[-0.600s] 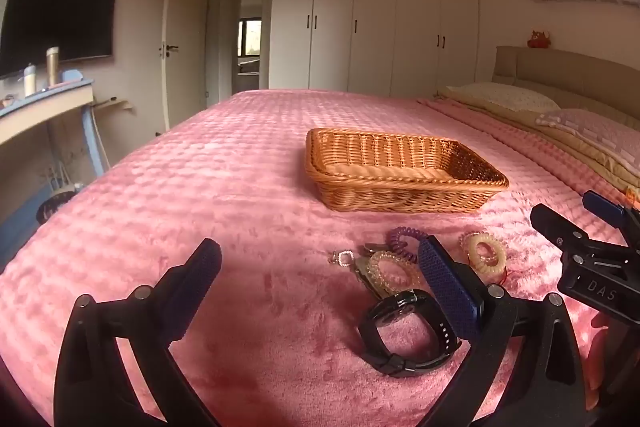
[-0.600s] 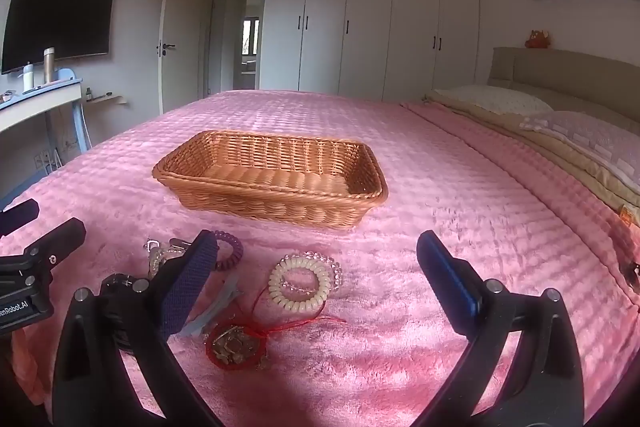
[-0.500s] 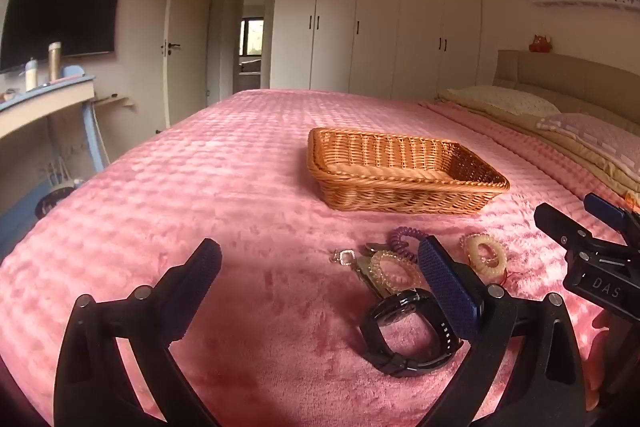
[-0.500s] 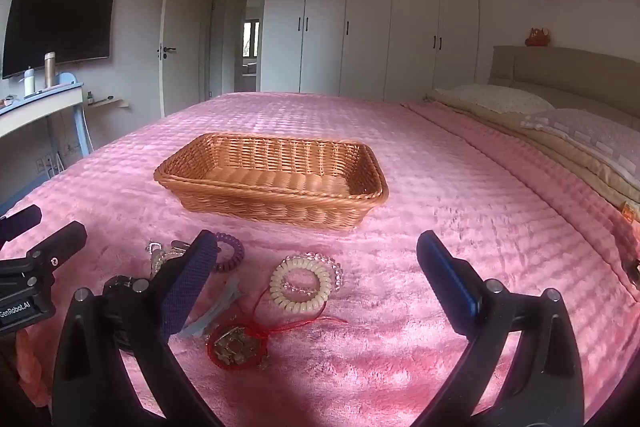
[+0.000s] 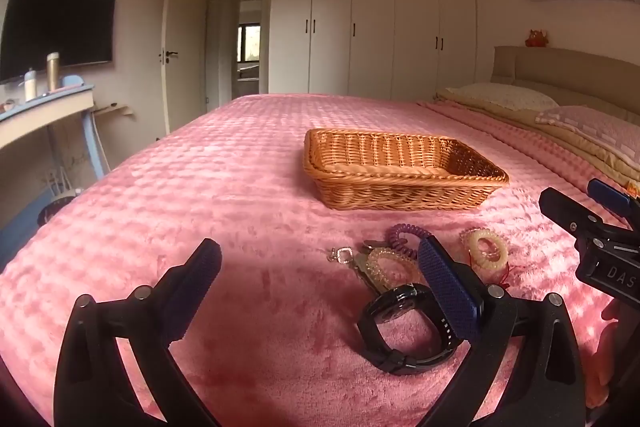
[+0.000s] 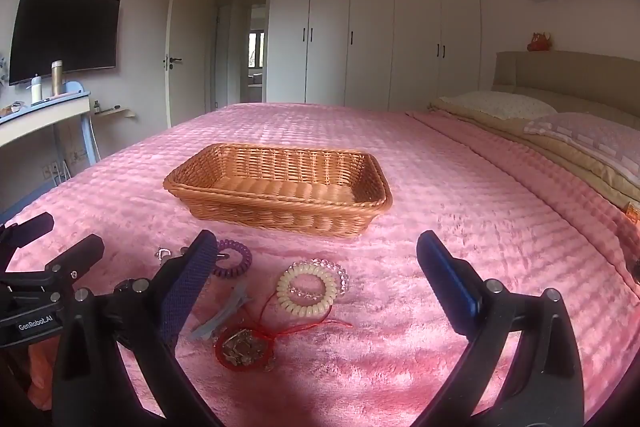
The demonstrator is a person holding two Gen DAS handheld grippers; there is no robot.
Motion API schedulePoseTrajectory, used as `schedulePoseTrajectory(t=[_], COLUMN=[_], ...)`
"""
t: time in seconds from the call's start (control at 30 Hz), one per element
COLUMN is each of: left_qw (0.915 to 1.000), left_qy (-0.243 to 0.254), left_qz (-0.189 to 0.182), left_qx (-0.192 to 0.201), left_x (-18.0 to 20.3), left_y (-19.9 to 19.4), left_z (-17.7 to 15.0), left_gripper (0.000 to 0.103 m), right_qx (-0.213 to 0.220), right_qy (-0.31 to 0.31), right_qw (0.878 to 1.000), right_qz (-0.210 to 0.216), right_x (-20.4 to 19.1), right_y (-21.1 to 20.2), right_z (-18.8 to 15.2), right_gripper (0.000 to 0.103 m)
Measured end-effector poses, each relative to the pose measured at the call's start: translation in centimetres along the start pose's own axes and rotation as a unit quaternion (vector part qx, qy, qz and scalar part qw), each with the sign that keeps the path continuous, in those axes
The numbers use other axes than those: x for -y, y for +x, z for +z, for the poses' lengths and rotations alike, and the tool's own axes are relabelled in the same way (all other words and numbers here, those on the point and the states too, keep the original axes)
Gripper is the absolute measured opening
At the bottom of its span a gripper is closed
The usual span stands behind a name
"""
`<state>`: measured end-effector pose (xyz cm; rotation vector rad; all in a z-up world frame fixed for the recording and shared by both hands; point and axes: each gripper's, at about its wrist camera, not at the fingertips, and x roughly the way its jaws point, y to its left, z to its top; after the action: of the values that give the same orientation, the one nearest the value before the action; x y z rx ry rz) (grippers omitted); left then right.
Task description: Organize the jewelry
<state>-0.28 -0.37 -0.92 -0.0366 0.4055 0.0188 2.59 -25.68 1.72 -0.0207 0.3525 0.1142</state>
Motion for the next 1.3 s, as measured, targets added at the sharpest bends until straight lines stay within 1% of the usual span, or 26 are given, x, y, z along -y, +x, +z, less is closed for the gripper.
schedulePoseTrajectory(t=[0.6, 1.3], left_qw=[0.9996, 0.9993], left_qy=[-0.023, -0.030], left_qz=[-0.014, -0.017], left_qx=[-0.009, -0.012], left_x=[-0.77, -0.95], left_y=[0.38, 0.62], left_z=[-0.04, -0.21], left_gripper=[0.096, 0.096], right_qx=[0.005, 0.005], right_qy=[0.001, 0.000], right_qw=[1.000, 1.000], right_qz=[0.004, 0.004], right_x=[-0.19, -0.11], right_y=[-0.12, -0.10], right_z=[-0.25, -0.30], right_gripper=[0.095, 0.095])
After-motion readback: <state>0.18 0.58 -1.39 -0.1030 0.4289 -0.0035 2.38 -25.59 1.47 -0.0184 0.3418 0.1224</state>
